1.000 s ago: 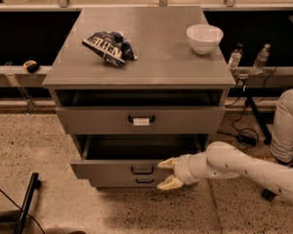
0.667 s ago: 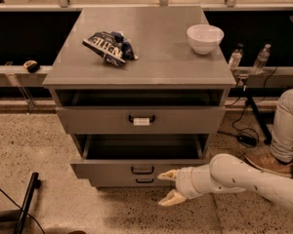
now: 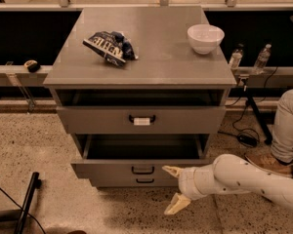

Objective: Open middle drawer

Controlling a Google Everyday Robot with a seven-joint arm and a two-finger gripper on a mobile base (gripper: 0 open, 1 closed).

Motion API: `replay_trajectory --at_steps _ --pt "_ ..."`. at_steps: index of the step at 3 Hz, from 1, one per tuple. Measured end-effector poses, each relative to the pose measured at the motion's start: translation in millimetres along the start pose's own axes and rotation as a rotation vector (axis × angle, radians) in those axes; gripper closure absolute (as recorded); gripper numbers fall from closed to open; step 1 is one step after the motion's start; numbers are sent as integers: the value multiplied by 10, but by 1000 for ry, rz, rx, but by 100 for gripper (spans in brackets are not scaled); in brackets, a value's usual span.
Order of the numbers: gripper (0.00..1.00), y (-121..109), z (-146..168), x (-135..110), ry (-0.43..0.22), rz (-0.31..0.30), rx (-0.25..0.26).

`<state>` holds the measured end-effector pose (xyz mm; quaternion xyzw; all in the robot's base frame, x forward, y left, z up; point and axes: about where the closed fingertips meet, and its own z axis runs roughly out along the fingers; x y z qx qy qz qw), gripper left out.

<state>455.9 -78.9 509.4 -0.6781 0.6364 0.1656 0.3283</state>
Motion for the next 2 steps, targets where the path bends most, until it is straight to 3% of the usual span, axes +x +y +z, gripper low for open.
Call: replay_trajectory --at_steps 1,2 --pt "2 -283 47 124 42 14 -5" --pt "0 -570 241 257 85 31 -34"
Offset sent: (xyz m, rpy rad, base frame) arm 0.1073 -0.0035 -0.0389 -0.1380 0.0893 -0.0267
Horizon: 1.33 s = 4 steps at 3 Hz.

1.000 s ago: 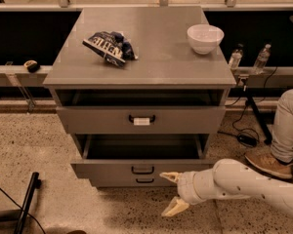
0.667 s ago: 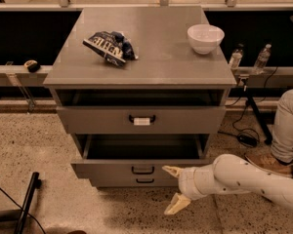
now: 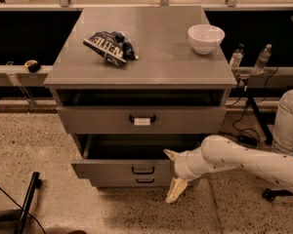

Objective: Open middle drawer

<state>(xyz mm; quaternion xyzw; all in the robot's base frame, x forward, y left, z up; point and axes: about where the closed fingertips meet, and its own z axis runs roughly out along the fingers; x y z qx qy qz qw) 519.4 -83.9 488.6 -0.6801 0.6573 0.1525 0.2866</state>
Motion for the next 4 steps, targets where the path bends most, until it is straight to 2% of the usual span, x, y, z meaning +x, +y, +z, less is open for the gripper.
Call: replay_trajectory --at_steps 1,2,3,4 --pt "0 -203 274 164 44 38 -38" --pt "7 -269 451 226 68 59 -68" --pt "26 -250 475 190 72 54 -71" --pt "45 -127 439 160 67 49 -72"
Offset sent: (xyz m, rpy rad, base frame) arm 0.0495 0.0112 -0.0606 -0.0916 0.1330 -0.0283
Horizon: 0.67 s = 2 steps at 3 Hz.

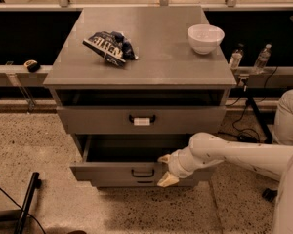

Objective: Open middle drawer

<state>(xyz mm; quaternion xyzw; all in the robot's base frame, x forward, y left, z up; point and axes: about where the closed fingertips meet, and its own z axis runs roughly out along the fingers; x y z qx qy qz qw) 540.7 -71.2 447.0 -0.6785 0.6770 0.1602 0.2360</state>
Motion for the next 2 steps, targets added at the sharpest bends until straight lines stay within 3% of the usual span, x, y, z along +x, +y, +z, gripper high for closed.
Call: replay_trajectory --at_steps 2 --pt "58 261 -31 6 -21 8 -19"
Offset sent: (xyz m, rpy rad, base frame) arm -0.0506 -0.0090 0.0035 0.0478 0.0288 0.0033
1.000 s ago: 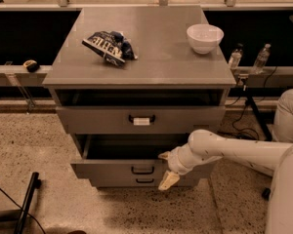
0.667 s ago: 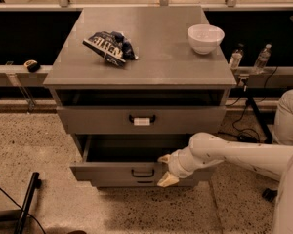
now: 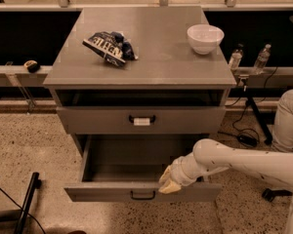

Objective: Open middle drawer

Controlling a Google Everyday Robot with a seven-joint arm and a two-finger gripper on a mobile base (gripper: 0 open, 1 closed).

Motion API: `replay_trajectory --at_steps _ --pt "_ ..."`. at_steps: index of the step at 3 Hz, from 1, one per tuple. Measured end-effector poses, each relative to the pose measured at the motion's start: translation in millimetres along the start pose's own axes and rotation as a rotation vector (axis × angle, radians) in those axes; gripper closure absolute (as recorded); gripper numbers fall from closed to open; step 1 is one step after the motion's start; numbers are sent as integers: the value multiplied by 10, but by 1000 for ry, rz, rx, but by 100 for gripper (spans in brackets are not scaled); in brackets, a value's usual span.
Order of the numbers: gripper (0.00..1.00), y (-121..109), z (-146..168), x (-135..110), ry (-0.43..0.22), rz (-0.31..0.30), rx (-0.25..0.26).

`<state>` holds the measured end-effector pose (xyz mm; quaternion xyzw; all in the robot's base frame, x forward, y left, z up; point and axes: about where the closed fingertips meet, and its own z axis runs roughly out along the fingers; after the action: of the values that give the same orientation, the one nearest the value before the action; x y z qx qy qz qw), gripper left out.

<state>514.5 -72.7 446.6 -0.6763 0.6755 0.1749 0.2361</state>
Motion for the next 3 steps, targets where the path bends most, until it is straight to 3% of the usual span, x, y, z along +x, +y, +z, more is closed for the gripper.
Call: replay_trajectory --at_steps 1,2,3 --pt "52 99 -264 -70 -28 -14 32" --pt "36 55 -659 -230 -31 -54 87" --pt "49 -123 -790 -312 -30 -69 91"
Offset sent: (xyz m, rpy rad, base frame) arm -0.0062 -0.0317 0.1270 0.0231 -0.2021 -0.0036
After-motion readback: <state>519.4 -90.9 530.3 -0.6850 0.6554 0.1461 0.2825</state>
